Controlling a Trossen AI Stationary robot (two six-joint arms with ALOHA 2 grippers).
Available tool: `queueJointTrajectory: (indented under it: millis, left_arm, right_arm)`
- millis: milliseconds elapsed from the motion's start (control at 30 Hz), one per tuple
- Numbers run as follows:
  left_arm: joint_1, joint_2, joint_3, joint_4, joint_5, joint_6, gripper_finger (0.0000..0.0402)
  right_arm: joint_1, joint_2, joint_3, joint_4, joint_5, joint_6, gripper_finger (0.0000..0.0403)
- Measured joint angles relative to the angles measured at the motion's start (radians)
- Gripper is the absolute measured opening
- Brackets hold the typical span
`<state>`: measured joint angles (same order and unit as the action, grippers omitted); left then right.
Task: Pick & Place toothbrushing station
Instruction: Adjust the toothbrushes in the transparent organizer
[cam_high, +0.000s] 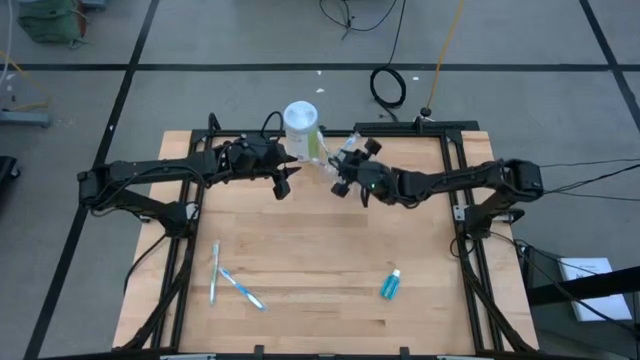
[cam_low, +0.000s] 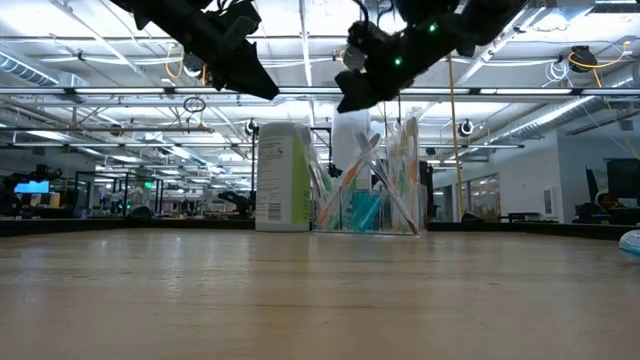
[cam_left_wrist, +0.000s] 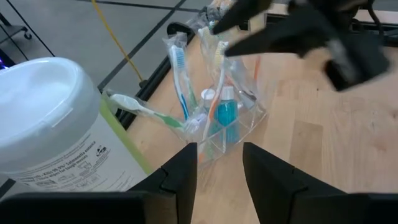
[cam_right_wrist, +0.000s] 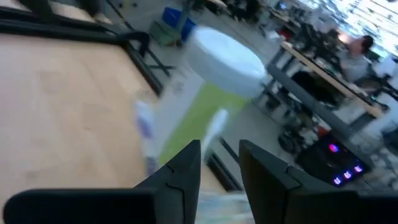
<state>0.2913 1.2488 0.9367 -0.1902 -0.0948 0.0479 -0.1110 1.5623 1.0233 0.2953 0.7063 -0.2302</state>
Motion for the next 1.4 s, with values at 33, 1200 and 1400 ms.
queueJointTrajectory:
  millis: [33,1200,1400]
  left_arm:
    - [0.0,0.0,0.0,0.0,0.0,0.0,0.0131]
    - [0.0,0.0,0.0,-0.017,-0.002,0.0,0.0131]
    - [0.0,0.0,0.0,-0.017,-0.003,0.0,0.0131]
  right_arm:
    - [-0.015,0.001,0.0,-0.005,-0.001,0.007,0.0107]
    - [-0.051,-0.17,0.0,-0.476,-0.073,0.374,0.0024]
    - [-0.026,-0.192,0.0,-0.634,0.079,0.66,0.0014]
